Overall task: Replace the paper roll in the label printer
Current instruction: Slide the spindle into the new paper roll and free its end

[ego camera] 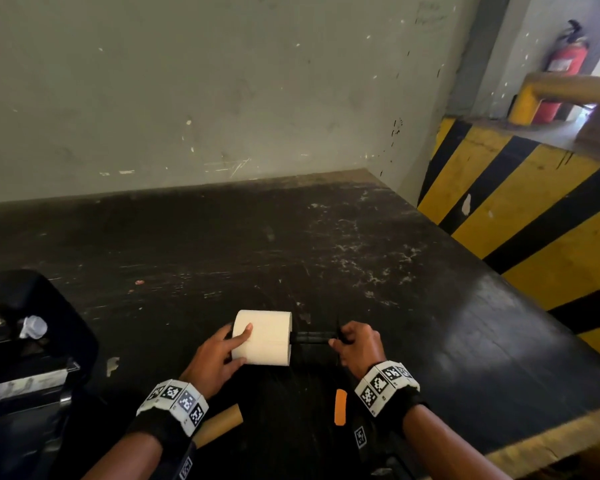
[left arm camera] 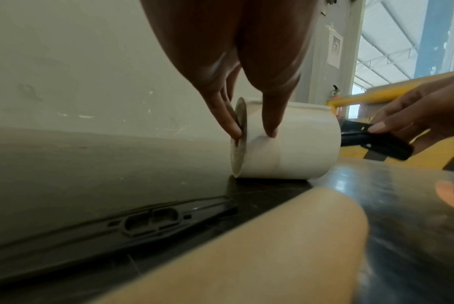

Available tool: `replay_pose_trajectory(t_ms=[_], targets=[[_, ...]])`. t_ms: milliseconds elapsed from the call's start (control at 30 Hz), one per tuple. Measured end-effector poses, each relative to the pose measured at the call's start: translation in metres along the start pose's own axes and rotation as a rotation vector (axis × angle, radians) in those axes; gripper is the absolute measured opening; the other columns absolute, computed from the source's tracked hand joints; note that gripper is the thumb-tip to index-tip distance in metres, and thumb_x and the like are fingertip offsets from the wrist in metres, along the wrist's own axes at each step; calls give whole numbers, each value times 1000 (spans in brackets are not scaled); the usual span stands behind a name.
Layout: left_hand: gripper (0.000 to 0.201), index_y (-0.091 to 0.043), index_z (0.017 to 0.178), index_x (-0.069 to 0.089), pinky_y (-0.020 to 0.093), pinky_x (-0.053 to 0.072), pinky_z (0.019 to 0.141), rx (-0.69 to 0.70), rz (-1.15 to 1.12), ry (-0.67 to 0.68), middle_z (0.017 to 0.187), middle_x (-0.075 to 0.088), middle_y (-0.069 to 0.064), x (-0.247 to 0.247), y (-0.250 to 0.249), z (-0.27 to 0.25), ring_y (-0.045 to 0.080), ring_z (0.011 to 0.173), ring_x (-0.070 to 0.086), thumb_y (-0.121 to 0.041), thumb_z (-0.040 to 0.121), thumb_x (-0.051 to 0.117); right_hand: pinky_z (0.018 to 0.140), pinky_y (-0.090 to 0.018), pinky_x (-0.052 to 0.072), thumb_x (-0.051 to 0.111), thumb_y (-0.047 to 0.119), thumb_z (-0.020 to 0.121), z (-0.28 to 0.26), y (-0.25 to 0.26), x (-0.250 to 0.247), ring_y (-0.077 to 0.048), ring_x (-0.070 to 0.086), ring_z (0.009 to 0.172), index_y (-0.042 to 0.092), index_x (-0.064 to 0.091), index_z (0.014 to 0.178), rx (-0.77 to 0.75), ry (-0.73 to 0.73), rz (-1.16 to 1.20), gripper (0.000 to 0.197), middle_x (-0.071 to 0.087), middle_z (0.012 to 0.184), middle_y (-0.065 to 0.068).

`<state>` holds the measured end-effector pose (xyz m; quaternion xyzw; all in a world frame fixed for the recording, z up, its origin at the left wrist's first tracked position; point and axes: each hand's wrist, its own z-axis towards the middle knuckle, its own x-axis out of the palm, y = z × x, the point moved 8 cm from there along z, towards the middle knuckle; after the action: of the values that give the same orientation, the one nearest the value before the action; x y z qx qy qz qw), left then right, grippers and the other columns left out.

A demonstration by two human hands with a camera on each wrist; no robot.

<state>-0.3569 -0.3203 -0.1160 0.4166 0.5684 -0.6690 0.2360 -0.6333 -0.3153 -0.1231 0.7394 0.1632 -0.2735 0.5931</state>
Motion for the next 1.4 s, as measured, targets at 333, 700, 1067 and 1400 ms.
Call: replay_pose_trajectory(t_ms=[333, 700, 1067, 1400], targets=[[51, -38, 129, 43, 31, 51, 91, -76, -141, -62, 113, 53, -1, 2, 0, -6, 10, 97, 56, -20, 85, 63, 83, -31, 56, 74, 10, 72, 8, 29, 47, -9, 67, 82, 22, 68, 100, -143, 176, -29, 31, 73, 89, 2], [73, -60, 128, 15, 44, 17, 117, -172, -135, 78, 156, 13, 12, 10, 1, -9, 29, 142, 14, -21, 86, 61, 96, -38, 48, 49, 9, 87, 13, 51, 73, -22, 62, 105, 14, 59, 120, -181, 226, 32, 36, 66, 116, -9], [86, -57, 131, 18, 35, 31, 112, -141, -170, 113, 150, 22, -1, 5, -1, -8, 20, 135, 29, -2, 80, 59, 101, -29, 37, 46, 41, 94, -3, 76, 81, -22, 43, 126, 24, 20, 146, -215, 337, -41, 61, 42, 140, -11], [83, -54, 127, 32, 37, 43, 105, -123, -339, 51, 143, 40, -2, 4, 3, -23, 15, 128, 43, 4, 75, 60, 106, -33, 38, 53, 30, 92, -11, 76, 85, -24, 44, 127, 25, 27, 144, -222, 313, -89, 58, 45, 140, -11]])
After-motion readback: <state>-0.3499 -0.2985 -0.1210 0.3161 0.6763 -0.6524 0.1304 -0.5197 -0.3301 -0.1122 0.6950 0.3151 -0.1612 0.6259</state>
